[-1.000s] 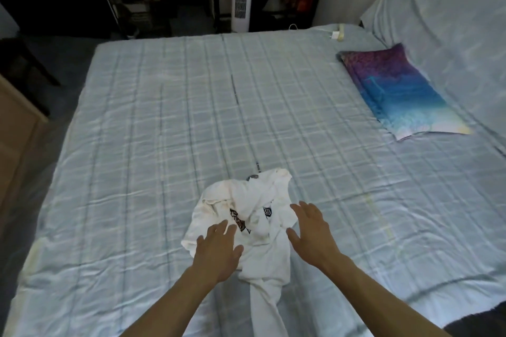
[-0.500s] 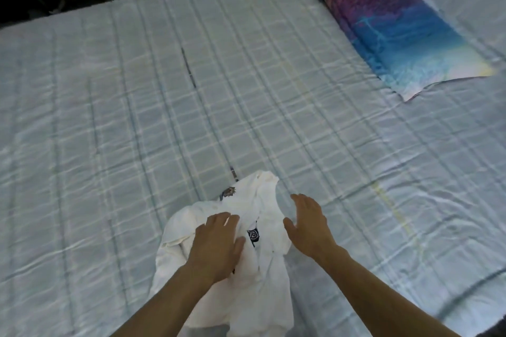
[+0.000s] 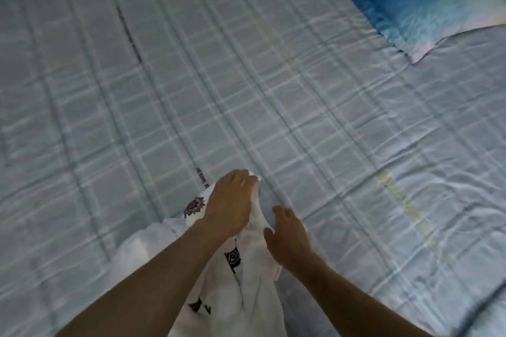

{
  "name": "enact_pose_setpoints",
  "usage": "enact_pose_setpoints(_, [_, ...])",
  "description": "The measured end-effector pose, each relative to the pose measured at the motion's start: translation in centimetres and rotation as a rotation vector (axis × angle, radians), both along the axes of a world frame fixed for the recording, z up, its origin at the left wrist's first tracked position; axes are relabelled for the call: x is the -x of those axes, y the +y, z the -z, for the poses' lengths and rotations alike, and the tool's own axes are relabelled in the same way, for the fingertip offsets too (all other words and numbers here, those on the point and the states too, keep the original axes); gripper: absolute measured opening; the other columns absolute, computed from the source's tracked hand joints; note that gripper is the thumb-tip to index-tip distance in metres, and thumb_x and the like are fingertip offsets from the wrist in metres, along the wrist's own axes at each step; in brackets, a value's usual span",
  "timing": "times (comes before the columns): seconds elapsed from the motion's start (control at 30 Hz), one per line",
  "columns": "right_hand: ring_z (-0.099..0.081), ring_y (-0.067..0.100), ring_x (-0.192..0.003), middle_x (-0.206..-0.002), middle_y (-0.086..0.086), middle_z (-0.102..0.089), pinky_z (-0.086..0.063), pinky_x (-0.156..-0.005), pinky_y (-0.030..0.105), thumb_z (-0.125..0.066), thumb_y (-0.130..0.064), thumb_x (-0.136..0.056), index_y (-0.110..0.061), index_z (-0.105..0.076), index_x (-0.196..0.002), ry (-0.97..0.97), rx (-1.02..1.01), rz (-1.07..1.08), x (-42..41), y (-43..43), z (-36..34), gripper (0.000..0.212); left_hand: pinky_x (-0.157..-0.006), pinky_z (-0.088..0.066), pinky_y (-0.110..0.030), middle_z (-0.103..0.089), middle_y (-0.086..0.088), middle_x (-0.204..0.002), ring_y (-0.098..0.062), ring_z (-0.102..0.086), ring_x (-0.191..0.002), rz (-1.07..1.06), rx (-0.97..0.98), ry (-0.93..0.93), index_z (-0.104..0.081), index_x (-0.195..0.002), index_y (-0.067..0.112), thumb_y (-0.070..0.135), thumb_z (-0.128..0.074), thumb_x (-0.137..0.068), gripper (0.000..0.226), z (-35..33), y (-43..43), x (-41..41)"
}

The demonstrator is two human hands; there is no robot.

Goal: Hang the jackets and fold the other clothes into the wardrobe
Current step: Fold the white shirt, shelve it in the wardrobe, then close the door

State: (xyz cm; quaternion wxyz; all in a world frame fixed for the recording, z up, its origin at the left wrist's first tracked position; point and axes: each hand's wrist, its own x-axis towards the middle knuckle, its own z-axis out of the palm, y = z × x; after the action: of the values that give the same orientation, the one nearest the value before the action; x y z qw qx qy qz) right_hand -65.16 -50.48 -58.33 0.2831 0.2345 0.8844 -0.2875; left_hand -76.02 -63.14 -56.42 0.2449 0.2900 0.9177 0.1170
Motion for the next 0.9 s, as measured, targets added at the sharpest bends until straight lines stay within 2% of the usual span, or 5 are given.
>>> enact_pose_setpoints(0.13, [-0.057, 0.020, -0.101, -0.109, 0.000, -0.052, -0.042, -0.075, 0.026, -0.066, -0.023, -0.086, -0.019, -0.046, -0.118, -0.004, 0.032, 0.012, -0.1, -0.1, 1.1, 0.038, -0.115, -0.026, -0.048, -0.030, -0.006, -0.156, -0.027, -0.030, -0.142, 0.046, 0.160, 0.036, -0.021, -0.151, 0.018, 0.012, -0.068, -0.079, 0.087, 2.3, 1.1, 0.8])
enact_pose_setpoints(0.27, [-0.060, 0.022, -0.094, -0.103, 0.002, -0.062, -0.041, -0.069, 0.027, -0.063, -0.018, -0.083, -0.018, -0.051, -0.107, -0.032, 0.062, -0.001, -0.5, 0.0, 1.5, 0.027, -0.095, -0.035, -0.039, -0.056, 0.000, -0.122, -0.023, -0.049, -0.114, 0.036, 0.188, 0.109, -0.047, -0.130, 0.021, 0.013, -0.063, -0.081, 0.053, 2.7, 1.3, 0.9])
enact_pose_setpoints(0.37, [-0.061, 0.024, -0.102, -0.107, 0.004, -0.066, -0.043, -0.077, 0.028, -0.059, -0.024, -0.087, -0.017, -0.062, -0.100, -0.076, 0.049, -0.064, -0.6, 0.1, 1.4, 0.015, -0.090, -0.031, -0.036, -0.058, 0.003, -0.110, -0.020, -0.049, -0.109, 0.010, 0.133, 0.064, -0.060, -0.111, 0.024, 0.023, -0.050, -0.096, 0.019, 1.9, -0.1, 0.5])
enact_pose_setpoints(0.63, [-0.052, 0.006, -0.069, -0.078, -0.010, -0.058, -0.032, -0.053, 0.016, -0.061, -0.023, -0.091, -0.022, -0.053, -0.081, 0.088, 0.170, 0.135, -1.4, -1.1, -3.2, 0.013, -0.079, -0.042, -0.039, -0.063, -0.001, -0.097, -0.023, -0.054, -0.090, -0.292, -0.244, 0.085, -0.067, -0.099, 0.013, 0.018, -0.056, -0.097, 0.012, -5.8, -6.1, -1.6])
enact_pose_setpoints(0.9, [-0.059, 0.015, -0.070, -0.079, 0.004, -0.066, -0.040, -0.059, 0.023, -0.064, -0.017, -0.091, -0.011, -0.062, -0.085, 0.393, 0.193, 0.035, -3.1, -2.3, -14.5, 0.008, -0.072, -0.042, -0.041, -0.063, -0.002, -0.085, -0.023, -0.053, -0.079, -0.435, -0.357, 0.206, -0.063, -0.092, 0.012, 0.014, -0.057, -0.098, 0.009, -16.4, -11.6, -6.8])
